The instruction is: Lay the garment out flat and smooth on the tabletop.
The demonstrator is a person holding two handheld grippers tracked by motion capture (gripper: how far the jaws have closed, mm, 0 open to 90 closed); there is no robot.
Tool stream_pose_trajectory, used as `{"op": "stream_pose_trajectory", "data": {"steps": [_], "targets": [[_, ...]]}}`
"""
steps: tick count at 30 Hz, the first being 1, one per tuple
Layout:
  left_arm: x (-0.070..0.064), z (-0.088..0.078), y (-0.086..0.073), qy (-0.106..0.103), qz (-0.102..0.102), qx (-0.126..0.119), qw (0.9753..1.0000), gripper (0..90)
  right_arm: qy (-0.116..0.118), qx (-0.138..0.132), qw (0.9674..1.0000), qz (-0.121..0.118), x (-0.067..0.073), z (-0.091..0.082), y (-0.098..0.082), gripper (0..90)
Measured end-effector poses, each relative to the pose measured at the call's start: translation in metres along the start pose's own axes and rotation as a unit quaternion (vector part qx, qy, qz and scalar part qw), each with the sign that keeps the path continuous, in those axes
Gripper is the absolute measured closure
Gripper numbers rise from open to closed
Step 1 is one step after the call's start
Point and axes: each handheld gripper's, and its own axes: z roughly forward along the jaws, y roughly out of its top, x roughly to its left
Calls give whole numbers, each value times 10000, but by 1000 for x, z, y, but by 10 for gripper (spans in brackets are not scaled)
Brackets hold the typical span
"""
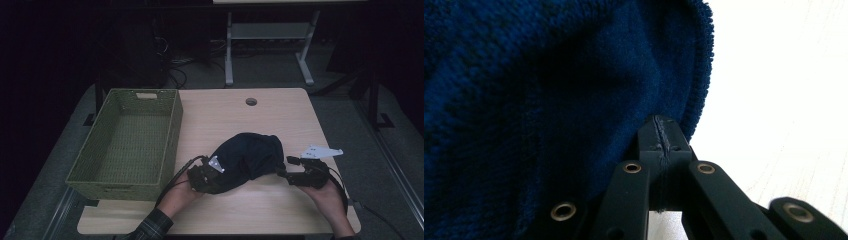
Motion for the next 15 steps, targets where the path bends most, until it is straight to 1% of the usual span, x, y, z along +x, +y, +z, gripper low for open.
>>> {"op": "stream_pose_trajectory", "data": {"steps": [3, 4, 5, 6, 8, 10, 12, 15], "targets": [[-1, 0, 0, 19, -19, -18, 10000, 899, 80, 78, 9999, -119, 1, 8, 8, 440], [-1, 0, 0, 15, -12, -17, 10000, 899, 106, 106, 9998, -122, 1, 10, 9, 476], [-1, 0, 0, 12, -14, -16, 10000, 899, 147, 105, 9997, -137, 1, 13, 9, 532], [-1, 0, 0, 8, -16, -16, 10000, 900, 166, 108, 9997, -132, 1, 14, 10, 564], [-1, 0, 0, 20, -13, -21, 10000, 899, 224, 133, 9996, -101, 0, 16, 10, 657], [-1, 0, 0, 23, -12, -17, 10000, 899, 250, 138, 9996, -86, 1, 15, 10, 738], [-1, 0, 0, 23, -8, -21, 10000, 899, 266, 124, 9995, -83, 1, 14, 10, 771], [-2, 0, 0, 47, -2, -12, 10000, 899, 270, 134, 9995, -53, 0, 13, 11, 788]]}}
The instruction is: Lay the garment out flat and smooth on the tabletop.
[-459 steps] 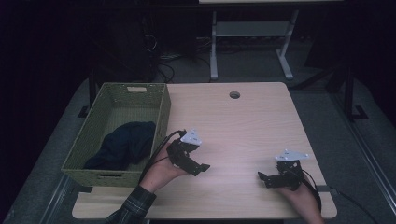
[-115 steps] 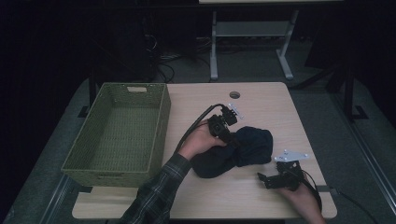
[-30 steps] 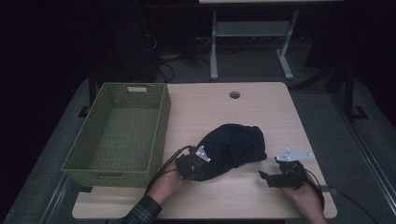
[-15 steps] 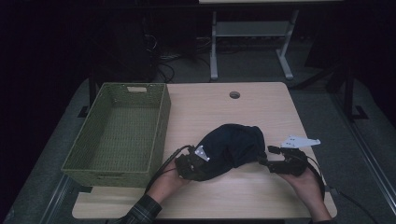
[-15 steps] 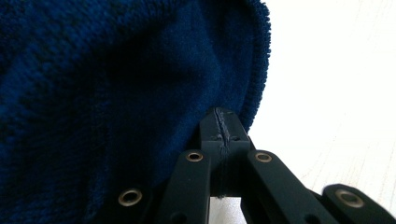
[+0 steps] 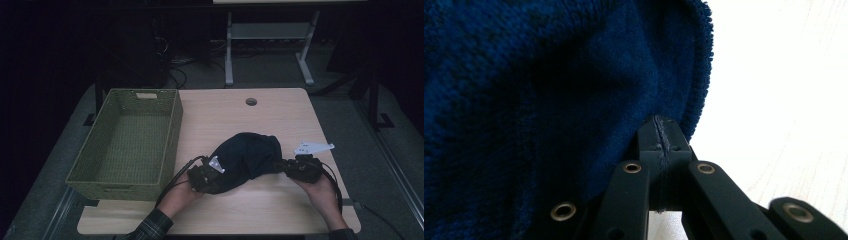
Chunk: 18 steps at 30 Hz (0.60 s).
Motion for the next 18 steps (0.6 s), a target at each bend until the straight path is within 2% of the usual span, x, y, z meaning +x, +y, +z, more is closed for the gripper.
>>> {"op": "stream_pose_trajectory", "data": {"steps": [3, 10, 14, 18], "targets": [[0, 0, 0, 29, 65, 27, 10000, 899, -31, -5, 10000, -12, 1, -3, 2, 789], [0, 0, 0, 10, 50, 8, 10000, 899, -145, -30, 9999, 50, -2, -19, 9, 788], [0, 0, 0, 19, 70, 14, 10000, 900, -260, -66, 9996, -19, -5, -29, 14, 790], [1, 0, 0, 9, 72, 11, 10000, 900, -335, -124, 9993, 71, -8, -41, 18, 792]]}}
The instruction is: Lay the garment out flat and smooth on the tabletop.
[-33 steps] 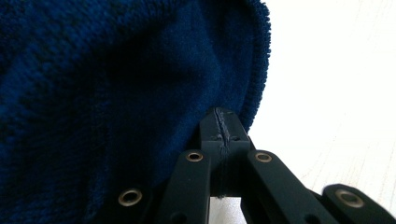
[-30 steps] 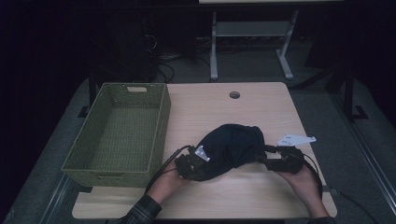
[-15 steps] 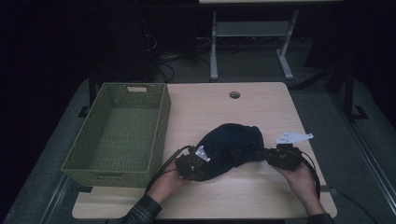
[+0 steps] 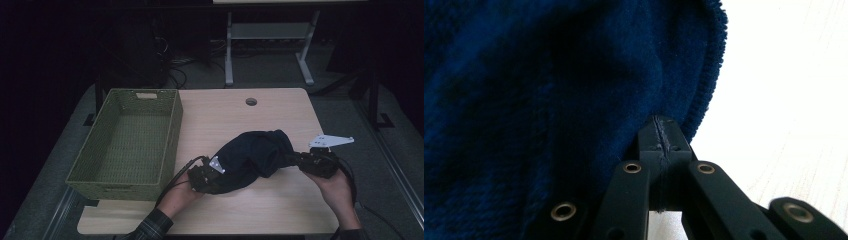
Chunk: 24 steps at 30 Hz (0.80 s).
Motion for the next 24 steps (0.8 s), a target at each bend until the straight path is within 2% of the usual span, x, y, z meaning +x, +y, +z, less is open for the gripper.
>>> {"op": "stream_pose_trajectory", "data": {"steps": [8, 13, 24], "targets": [[0, 0, 0, -41, -15, 1, 10000, 900, -286, -119, 9995, 77, -13, -19, 13, 794], [0, 0, 0, -39, 10, 4, 10000, 900, -445, -29, 9989, 148, -26, -25, 23, 795], [0, 0, 1, -47, 39, 40, 10000, 900, -605, 149, 9977, 281, -51, -20, 45, 797]]}}
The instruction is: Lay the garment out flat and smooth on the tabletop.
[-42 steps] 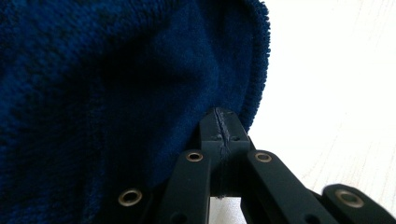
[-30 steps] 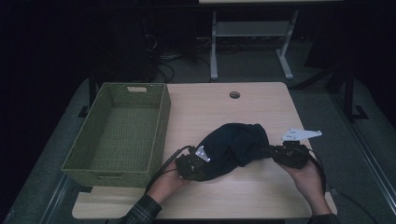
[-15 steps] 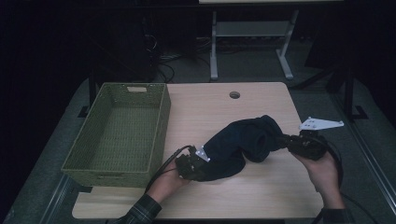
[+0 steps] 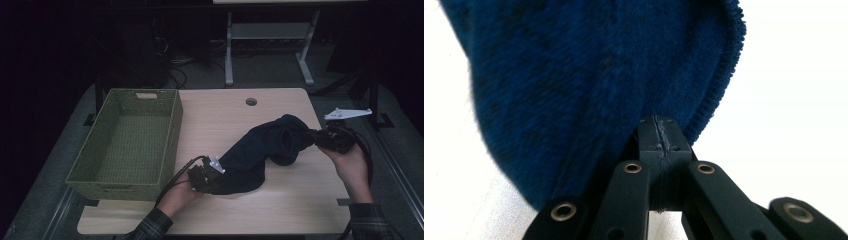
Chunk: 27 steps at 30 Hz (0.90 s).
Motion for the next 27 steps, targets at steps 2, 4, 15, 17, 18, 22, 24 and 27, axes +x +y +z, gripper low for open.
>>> {"op": "stream_pose_trajectory", "data": {"steps": [2, 4, 15, 17, 18, 22, 24, 27], "targets": [[0, 0, 0, 6, 43, 31, 10000, 900, -43, 16, 10000, 13, -3, 2, 7, 798], [0, 0, 1, 4, 31, 22, 10000, 900, -62, 49, 10000, 24, -5, 3, 11, 799], [1, 0, 3, 2, 116, 110, 9999, 900, -214, 283, 9993, 73, -20, 37, 39, 800], [1, 0, 3, -13, 101, 110, 9999, 900, -186, 323, 9992, 106, -24, 47, 41, 800], [1, 0, 3, -19, 100, 118, 9999, 900, -168, 347, 9992, 130, -27, 52, 43, 800], [1, 0, 3, -33, 93, 126, 9999, 900, -145, 409, 9988, 230, -35, 72, 45, 800], [1, 0, 3, -34, 108, 134, 9998, 900, -123, 465, 9985, 273, -39, 83, 45, 800], [2, 0, 4, -61, 99, 136, 9998, 900, -90, 533, 9980, 333, -44, 99, 45, 799]]}}
